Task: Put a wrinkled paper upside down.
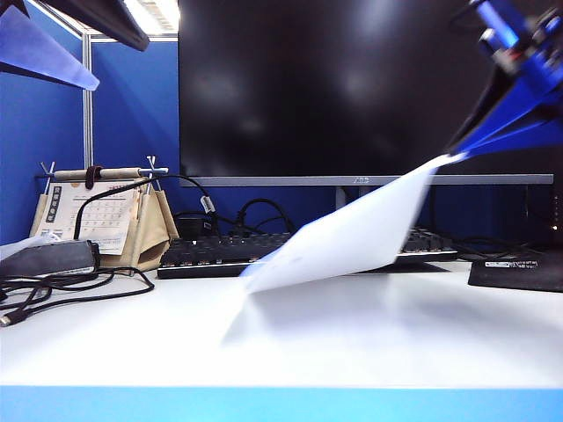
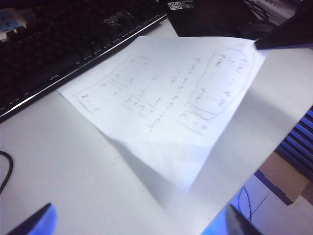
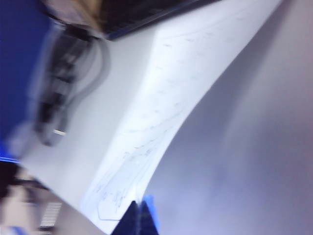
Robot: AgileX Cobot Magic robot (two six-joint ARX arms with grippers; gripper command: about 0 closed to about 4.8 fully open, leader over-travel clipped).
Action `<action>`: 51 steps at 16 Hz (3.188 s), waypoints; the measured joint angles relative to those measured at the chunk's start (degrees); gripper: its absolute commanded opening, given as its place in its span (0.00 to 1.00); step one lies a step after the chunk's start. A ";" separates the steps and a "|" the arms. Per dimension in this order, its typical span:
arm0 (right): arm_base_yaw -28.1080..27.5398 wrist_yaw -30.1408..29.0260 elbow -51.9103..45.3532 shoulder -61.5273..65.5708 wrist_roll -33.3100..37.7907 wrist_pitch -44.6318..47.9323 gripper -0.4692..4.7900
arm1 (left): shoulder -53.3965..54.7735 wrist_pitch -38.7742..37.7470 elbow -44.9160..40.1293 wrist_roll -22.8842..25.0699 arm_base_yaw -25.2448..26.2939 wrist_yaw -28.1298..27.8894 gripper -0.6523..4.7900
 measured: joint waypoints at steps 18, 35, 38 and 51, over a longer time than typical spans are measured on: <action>13.49 24.00 33.09 8.63 -27.06 -38.75 0.08 | 0.00 1.84 0.00 0.20 0.00 0.00 0.98; 19.69 14.75 14.36 22.27 -22.38 -19.08 0.08 | -0.07 3.04 0.00 -2.16 0.02 -0.02 0.98; 25.44 14.73 14.10 22.25 -20.63 -17.51 0.08 | -0.04 3.04 0.00 -2.38 0.02 -0.02 0.98; 27.74 14.64 14.16 22.84 -18.12 -13.20 0.39 | -2.03 0.26 0.00 -8.66 0.02 3.02 0.98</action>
